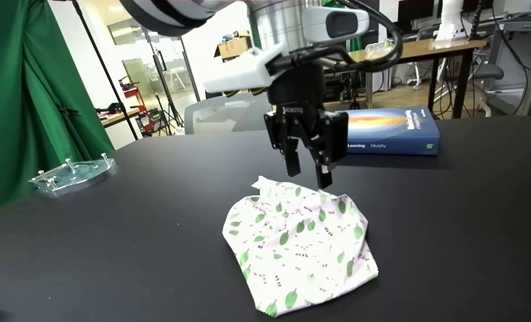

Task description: Spread the cloth

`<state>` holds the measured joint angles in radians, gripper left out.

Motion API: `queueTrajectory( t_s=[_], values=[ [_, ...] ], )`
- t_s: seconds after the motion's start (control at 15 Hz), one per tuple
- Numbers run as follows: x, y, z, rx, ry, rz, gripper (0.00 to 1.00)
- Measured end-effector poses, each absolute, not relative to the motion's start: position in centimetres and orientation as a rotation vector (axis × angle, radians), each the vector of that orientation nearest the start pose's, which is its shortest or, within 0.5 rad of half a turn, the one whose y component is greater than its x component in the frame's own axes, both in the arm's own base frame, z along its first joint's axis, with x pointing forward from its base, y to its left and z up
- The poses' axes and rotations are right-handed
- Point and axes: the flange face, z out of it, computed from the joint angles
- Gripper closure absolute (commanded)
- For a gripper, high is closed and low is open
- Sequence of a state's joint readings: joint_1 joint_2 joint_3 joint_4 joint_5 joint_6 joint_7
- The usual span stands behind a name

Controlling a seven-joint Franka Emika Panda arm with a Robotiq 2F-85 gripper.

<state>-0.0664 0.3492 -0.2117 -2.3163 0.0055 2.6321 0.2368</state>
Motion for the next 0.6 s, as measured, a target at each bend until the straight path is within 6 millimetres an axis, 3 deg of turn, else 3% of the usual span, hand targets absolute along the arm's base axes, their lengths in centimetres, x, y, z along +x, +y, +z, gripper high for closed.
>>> queueTrajectory(
  t_s=[0.27,0.6],
  values=[
    [50.6,-9.7,21.4,-3.162,0.591,0.041,0.00],
    [50.1,-3.5,20.9,-3.189,0.343,0.116,0.01]
  ],
)
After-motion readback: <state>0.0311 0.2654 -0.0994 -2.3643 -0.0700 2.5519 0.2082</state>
